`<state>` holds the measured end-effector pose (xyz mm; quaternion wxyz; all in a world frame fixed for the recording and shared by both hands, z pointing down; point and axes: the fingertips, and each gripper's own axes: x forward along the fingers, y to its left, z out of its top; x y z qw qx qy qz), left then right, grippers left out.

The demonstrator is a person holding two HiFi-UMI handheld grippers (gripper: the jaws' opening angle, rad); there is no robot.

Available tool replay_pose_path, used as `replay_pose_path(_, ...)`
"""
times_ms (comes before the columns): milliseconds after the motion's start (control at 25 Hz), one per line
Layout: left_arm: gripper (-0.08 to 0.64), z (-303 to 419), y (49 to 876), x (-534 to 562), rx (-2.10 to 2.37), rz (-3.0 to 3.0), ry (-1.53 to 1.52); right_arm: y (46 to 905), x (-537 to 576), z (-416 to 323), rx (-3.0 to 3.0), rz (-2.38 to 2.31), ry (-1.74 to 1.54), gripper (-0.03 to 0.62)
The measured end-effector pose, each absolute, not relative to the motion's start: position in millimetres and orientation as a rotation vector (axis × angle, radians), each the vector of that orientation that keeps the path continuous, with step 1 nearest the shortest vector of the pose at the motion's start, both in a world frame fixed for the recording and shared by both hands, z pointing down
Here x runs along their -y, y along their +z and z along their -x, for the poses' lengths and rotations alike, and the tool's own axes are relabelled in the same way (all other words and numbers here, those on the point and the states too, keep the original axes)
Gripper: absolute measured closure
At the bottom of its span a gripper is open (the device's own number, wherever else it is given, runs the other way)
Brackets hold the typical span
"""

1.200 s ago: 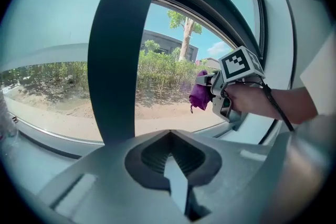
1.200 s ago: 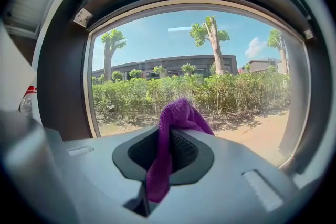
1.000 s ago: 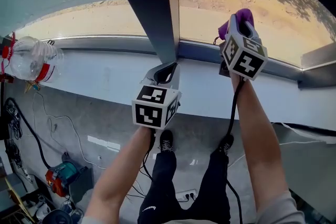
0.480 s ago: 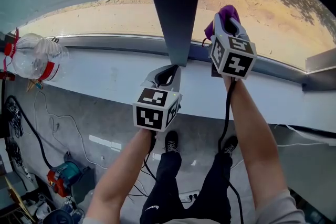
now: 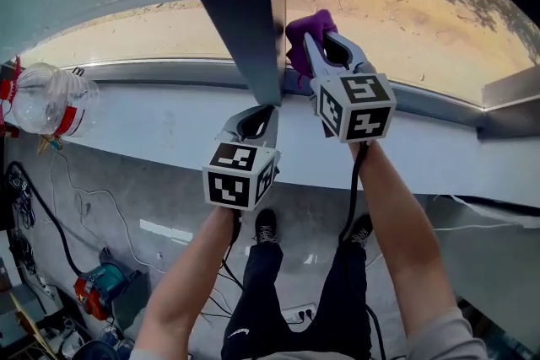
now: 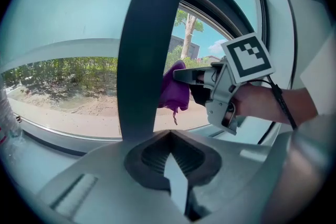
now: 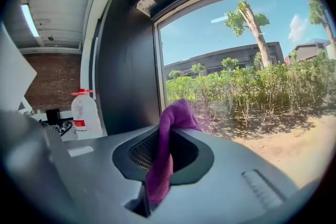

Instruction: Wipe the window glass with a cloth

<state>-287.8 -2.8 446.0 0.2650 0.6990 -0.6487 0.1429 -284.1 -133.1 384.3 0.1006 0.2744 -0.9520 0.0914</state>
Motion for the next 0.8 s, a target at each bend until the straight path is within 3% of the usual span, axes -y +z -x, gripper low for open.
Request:
replay_pose_path(240,0.560,218,458,42,1.706,-1.920,0.369,391,147,186,2.816,-0.843,0.255,0.529)
replay_pose_path(800,0.560,-47,488,157,1.425,-2.141,0.406,436,273,-191,2.439,-1.494,0.355,0.529)
